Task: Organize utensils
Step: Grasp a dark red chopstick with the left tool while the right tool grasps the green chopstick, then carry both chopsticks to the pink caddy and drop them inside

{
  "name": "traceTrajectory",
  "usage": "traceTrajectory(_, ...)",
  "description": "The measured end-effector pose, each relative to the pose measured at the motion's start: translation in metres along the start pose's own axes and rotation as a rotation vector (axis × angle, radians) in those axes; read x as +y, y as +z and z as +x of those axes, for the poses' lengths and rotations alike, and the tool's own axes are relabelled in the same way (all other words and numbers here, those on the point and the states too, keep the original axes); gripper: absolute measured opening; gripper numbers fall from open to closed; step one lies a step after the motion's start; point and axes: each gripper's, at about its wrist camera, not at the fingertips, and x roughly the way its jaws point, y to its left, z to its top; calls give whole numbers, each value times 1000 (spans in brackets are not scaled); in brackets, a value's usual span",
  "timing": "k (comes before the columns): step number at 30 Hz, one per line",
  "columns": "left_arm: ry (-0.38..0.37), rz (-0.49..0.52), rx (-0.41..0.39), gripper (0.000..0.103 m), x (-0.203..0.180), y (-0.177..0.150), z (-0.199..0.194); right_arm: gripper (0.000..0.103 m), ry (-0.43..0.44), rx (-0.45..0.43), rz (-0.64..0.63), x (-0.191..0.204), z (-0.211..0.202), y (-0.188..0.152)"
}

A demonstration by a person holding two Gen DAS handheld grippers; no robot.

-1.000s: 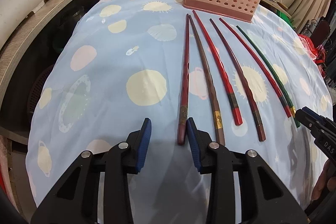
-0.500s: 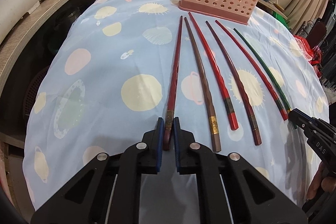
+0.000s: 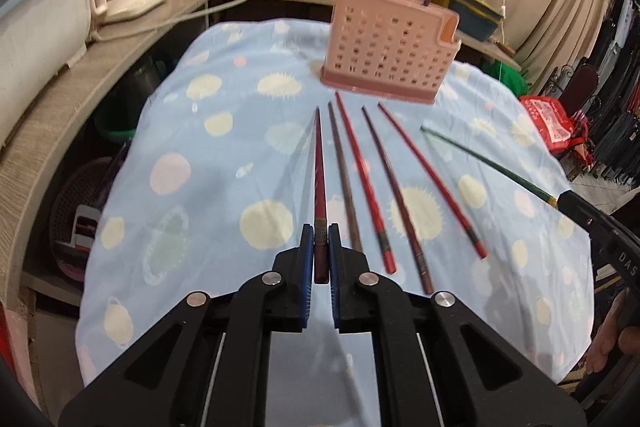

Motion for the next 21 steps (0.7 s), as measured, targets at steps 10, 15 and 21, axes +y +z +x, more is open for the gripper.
traceTrajectory(10, -16, 20, -145, 7, -10, 63, -43, 7, 35, -168, 23, -1, -41, 76)
traceTrajectory(15, -10, 40, -204, 7, -17, 93, -51, 7, 36, -213, 15, 1, -44, 103)
traceTrajectory(21, -24, 51, -259, 7, -22, 129, -62, 7, 32, -263, 13, 1, -46, 132)
